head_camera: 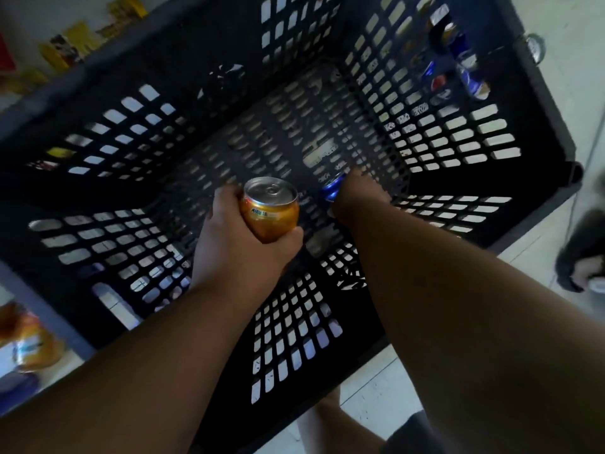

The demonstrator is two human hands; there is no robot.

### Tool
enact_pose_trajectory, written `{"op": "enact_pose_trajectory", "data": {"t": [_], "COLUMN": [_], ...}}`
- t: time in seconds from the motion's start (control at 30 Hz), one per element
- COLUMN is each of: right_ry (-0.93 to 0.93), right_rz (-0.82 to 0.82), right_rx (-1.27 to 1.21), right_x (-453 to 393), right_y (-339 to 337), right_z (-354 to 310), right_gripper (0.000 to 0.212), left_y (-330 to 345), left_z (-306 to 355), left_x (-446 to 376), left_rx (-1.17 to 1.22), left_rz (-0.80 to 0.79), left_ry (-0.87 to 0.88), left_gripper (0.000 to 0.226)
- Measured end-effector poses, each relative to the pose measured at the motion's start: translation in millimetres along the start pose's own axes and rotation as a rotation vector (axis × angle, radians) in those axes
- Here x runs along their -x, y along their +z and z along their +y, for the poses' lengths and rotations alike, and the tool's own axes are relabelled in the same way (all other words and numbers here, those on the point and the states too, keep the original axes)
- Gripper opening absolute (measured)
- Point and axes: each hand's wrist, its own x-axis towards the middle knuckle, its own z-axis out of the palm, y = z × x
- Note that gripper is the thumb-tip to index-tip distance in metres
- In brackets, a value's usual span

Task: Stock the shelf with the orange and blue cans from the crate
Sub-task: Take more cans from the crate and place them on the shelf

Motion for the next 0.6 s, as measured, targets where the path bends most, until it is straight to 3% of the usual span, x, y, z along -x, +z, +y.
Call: {"op": "enact_pose_trajectory", "data": {"t": [0.1,0.2,0.6], "right_ry": [-0.05,-0.134,-0.487], "right_rz": [0.007,0.054,0.295], "right_rx": [-0.084,-0.173,-0.693], "right_x": [18.1,68.8,387.7], "right_y": [-6.5,-42.3,-316.9], "right_z": [-2.8,-10.2,23.0], "right_gripper": [0.045,0.054,0.066], "left_y": [-15.2,-39.8,-190.5], "left_z": [6.9,23.6,190.1], "left_x": [8.6,29.7,236.2], "left_rx": [-0.03,-0.074,0.002], "left_rz": [0.012,0.052,0.152], "left_ry": [0.017,0.023,0.119], "left_gripper": [0.068,0.072,0.057]}}
